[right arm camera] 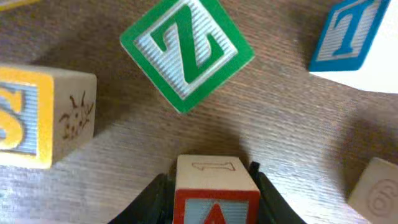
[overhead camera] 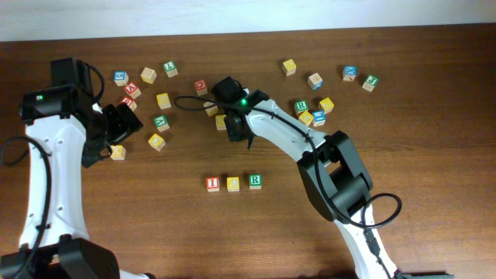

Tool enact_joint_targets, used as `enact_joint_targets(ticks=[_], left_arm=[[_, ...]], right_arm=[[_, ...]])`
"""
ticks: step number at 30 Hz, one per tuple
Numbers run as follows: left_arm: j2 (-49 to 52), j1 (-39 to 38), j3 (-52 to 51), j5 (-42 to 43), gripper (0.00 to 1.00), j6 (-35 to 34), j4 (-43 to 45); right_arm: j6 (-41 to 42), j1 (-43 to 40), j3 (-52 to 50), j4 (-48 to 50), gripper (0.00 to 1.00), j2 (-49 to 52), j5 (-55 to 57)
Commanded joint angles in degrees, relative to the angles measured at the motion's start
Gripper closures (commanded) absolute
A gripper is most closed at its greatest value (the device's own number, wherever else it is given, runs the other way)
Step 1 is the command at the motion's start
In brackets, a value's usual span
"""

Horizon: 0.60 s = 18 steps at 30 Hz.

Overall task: Spell out ICRA
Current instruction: 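Move the right gripper over the red-bordered A block and grasp it, then carry the A block to the right end of the row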

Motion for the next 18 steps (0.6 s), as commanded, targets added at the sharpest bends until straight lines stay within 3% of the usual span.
enact_joint_targets(ticks=[1,7,12,18], left_arm=[[-0.2,0.2,0.4,0.0,0.01,-0.5,-0.1],[-0.2,0.2,0.4,0.0,0.01,-0.5,-0.1],[-0.2,0.2,0.4,0.0,0.01,-0.5,-0.1],[-0.2,0.2,0.4,0.0,0.01,-0.5,-0.1]], right_arm=[[0.2,-0.4,6.3,-5.5,0.72,0.7,3.3],[0.5,-1.5,18.4,-25.3,0.73,-0.9,3.4],[0.5,-4.3,18.3,-38.8,0.74,-2.1,-3.5],[0.2,-5.2,16.7,-48.9,0.73,-2.5,-4.3]])
